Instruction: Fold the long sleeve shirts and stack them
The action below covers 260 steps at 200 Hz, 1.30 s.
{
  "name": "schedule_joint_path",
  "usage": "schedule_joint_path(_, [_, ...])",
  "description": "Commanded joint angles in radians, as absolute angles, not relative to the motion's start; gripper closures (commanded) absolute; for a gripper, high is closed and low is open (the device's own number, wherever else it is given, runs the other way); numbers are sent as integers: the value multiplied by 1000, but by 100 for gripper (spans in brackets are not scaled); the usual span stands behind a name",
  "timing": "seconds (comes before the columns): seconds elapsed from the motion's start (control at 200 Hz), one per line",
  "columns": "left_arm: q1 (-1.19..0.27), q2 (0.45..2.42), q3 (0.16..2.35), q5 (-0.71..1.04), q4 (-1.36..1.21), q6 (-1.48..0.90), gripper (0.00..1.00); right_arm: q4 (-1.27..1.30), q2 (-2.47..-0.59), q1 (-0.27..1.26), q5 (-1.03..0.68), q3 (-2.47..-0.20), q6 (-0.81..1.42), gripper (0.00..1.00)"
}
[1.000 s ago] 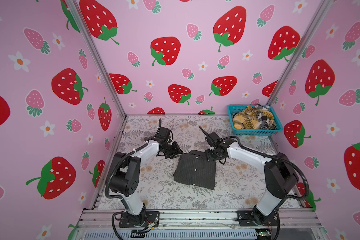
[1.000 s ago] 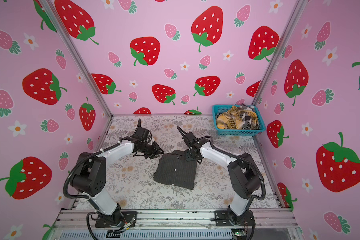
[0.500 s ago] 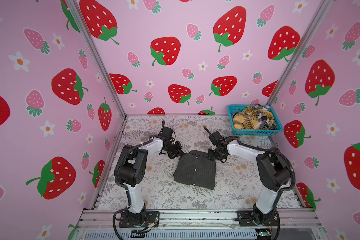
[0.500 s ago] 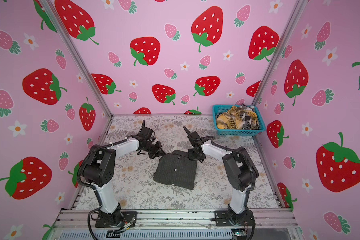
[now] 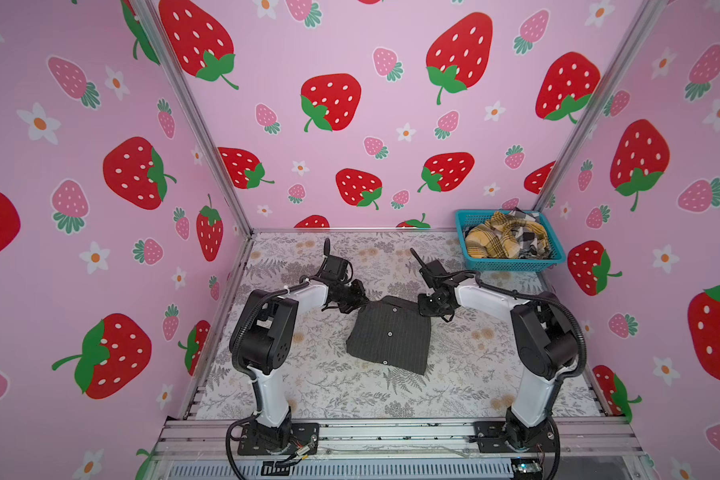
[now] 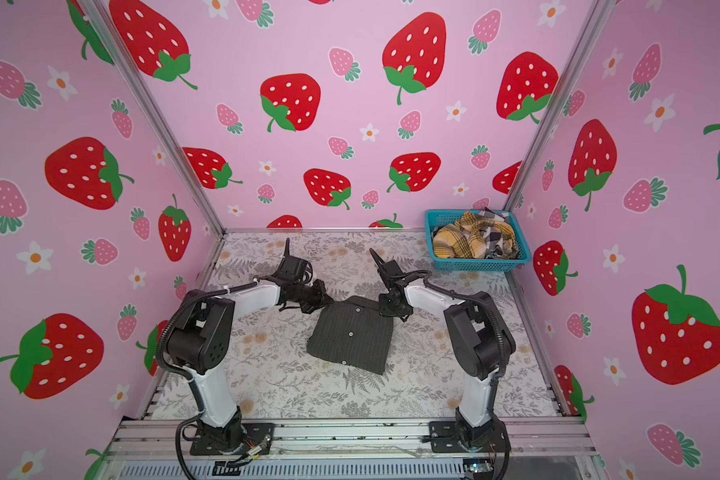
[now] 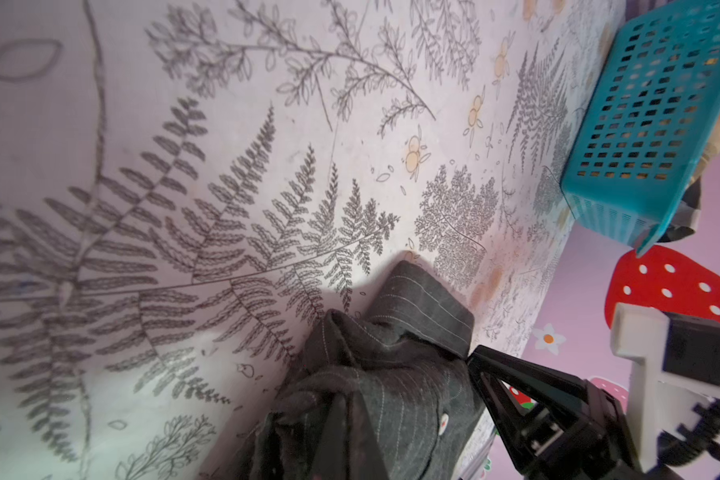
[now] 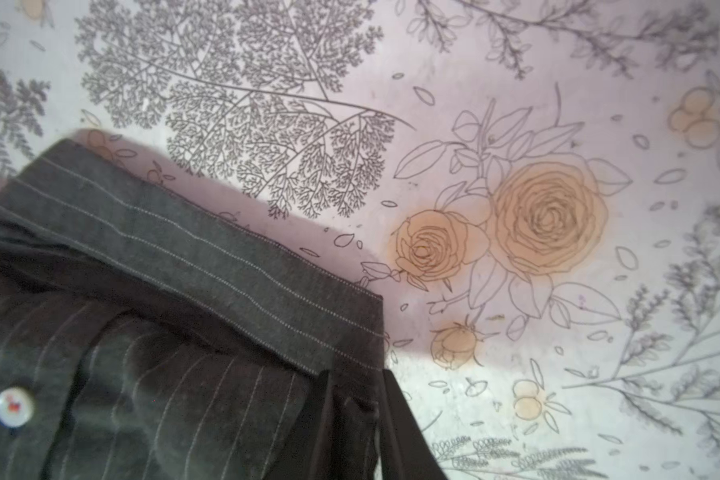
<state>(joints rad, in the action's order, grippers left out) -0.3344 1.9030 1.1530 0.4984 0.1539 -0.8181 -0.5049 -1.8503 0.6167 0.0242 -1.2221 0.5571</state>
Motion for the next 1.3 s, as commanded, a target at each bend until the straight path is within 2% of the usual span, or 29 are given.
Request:
schedule_joint_path(0.0, [-341,1965,1165,406,139,-800,100,-561,-1836,619,111,-1257,565,63])
schedule_joint_path(0.06, [-345,1981,1160,392,119,-806,100,-596,-1809,635,178,-1272,571,56])
schedule_joint_path(0.21, [-360,1974,1165,357,120,-803,100,-668,-1762,713,322,-1325,586,50])
schedule_joint_path(0.39, [-374,1961,1193,390,115,-797,100,-618,-1800,748,211,-1330,599,50])
schedule_joint_path(0.44, [-374,1955,1202,405,121,-799,100,-590,-1812,740,190,-1313,609,56])
schedule_joint_path(0.47, [-374,1950,1207,405,131,-801,96,-581,-1820,735,177,-1307,609,61])
schedule_joint_path(0.575, [-365,1906,1206,400,159,-798,60,-569,-1852,721,148,-1292,605,73])
schedule_joint_path(0.675, [-342,1841,1177,416,157,-799,41,-560,-1883,706,135,-1253,601,82])
schedule_joint_path(0.785, [-302,1752,1122,448,169,-788,33,-540,-1905,684,144,-1204,600,84])
schedule_joint_path(0.945, [-290,1623,1010,448,256,-741,35,-511,-1936,648,146,-1228,540,84])
schedule_joint_path(1.055, [-288,1512,873,432,238,-739,34,-502,-1950,647,121,-1304,459,79])
schedule_joint_path(1.12, [-289,1459,805,435,218,-746,32,-532,-1948,647,128,-1362,434,73])
schedule_joint_path(1.22, [-262,1432,751,509,214,-769,31,-594,-1887,662,147,-1393,436,52])
schedule_joint_path(1.265, [-238,1442,736,582,194,-778,31,-621,-1844,672,155,-1380,452,49])
schedule_joint_path(1.295, [-226,1446,721,618,168,-791,31,-635,-1813,681,154,-1362,464,43])
